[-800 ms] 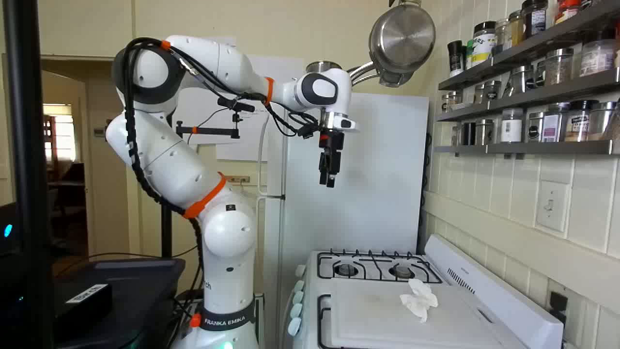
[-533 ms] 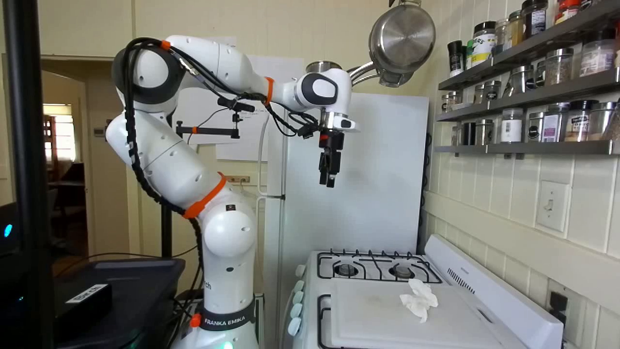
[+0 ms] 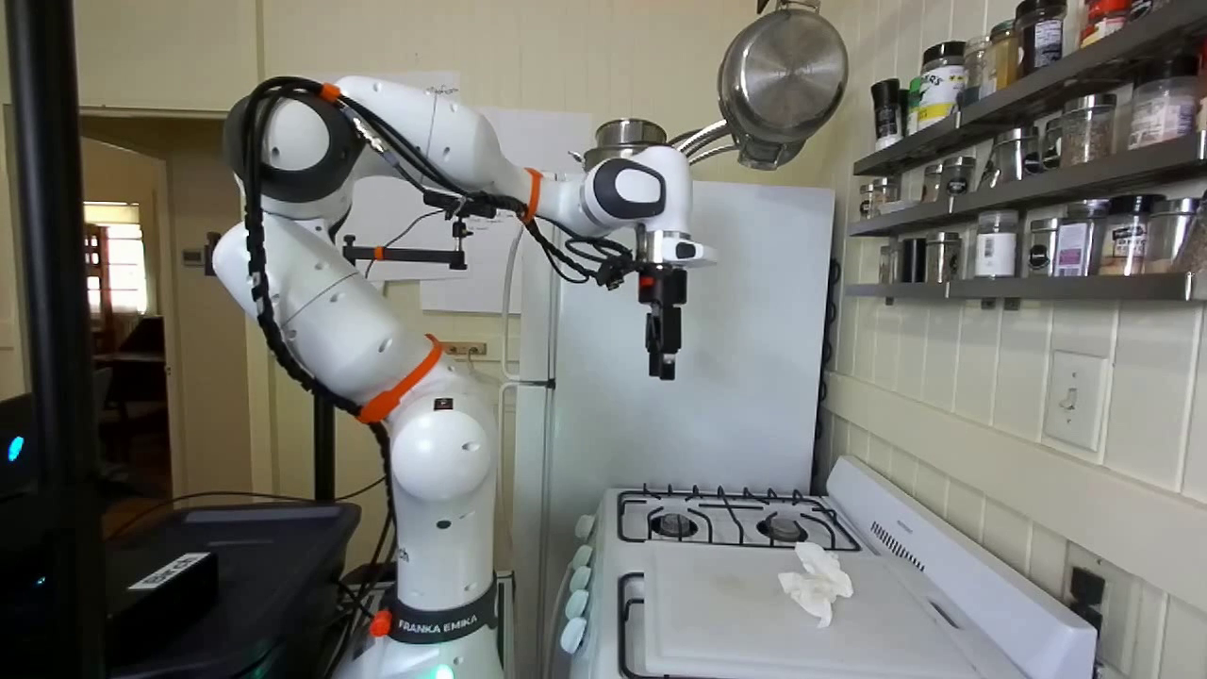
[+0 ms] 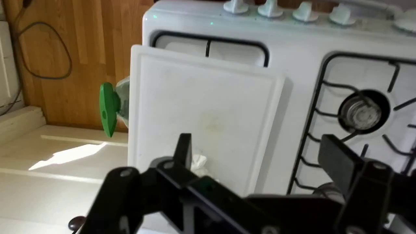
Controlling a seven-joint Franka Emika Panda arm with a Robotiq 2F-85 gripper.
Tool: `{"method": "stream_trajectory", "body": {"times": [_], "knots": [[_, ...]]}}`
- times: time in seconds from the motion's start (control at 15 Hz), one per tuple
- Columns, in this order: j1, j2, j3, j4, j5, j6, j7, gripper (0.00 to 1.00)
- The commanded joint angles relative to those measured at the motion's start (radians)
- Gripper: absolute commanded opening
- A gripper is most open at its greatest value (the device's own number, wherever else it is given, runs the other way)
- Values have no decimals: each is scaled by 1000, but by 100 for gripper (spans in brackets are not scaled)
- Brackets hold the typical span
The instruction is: Pick up the napkin and throw it on the floor
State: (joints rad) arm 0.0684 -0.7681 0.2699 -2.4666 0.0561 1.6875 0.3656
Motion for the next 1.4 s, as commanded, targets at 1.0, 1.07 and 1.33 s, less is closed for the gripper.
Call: {"method": "stream_trajectory", "body": {"times": [1.0, 1.07, 1.33], "knots": [[-153, 180, 10, -266, -78, 563, 274, 100], [-160, 209, 6, -269, -82, 591, 277, 100], [-154, 347, -34, -254, -73, 719, 242, 100]]}}
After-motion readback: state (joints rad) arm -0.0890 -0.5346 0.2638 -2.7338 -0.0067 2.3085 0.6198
